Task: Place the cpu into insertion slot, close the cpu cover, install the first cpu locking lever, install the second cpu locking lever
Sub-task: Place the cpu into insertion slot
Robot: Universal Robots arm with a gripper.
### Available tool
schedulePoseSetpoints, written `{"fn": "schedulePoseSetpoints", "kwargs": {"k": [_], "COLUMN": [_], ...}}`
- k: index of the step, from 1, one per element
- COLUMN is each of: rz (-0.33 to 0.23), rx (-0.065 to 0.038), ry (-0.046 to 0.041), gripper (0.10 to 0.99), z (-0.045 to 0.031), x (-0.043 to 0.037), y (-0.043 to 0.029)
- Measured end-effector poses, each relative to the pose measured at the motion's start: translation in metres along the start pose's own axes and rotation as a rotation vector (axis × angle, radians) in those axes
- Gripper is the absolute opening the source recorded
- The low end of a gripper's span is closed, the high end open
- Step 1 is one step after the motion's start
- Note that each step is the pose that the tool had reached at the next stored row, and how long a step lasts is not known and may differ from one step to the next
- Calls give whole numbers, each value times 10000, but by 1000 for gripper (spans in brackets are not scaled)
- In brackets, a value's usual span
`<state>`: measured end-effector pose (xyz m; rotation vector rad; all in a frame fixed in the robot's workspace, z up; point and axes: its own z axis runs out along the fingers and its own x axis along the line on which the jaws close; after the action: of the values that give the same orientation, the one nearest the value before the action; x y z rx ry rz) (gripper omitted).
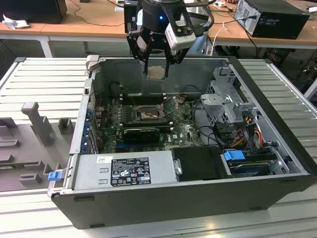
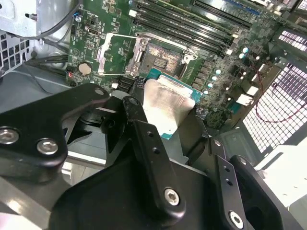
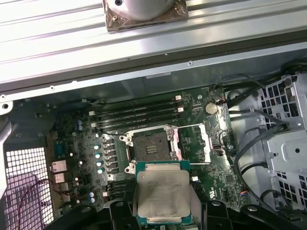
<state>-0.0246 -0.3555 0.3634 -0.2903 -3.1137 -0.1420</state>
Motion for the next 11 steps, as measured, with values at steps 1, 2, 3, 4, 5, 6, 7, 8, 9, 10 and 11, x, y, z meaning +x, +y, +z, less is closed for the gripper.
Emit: {"fn": "schedulePoseSetpoints", "kwargs": {"k": [1,2,3,4,5,6,7,8,9,10,11], "rz": [15,31,47,86,111,133,193,220,254,335,404], "rx": [-1,-1,-2,-1,-2,-3,-5,-5,-6,-7,-8], "ry": [-1,-2,-4,-7,-9,-12,-17,-19,-23,-30,-36], "gripper": [529,529,529,529,529,529,529,529,529,529,529], "z": [0,1,1,2,2,2,2,2,2,3,3], "x": [0,0,0,0,0,0,0,0,0,0,0], "y": [0,0,0,0,0,0,0,0,0,0,0]}}
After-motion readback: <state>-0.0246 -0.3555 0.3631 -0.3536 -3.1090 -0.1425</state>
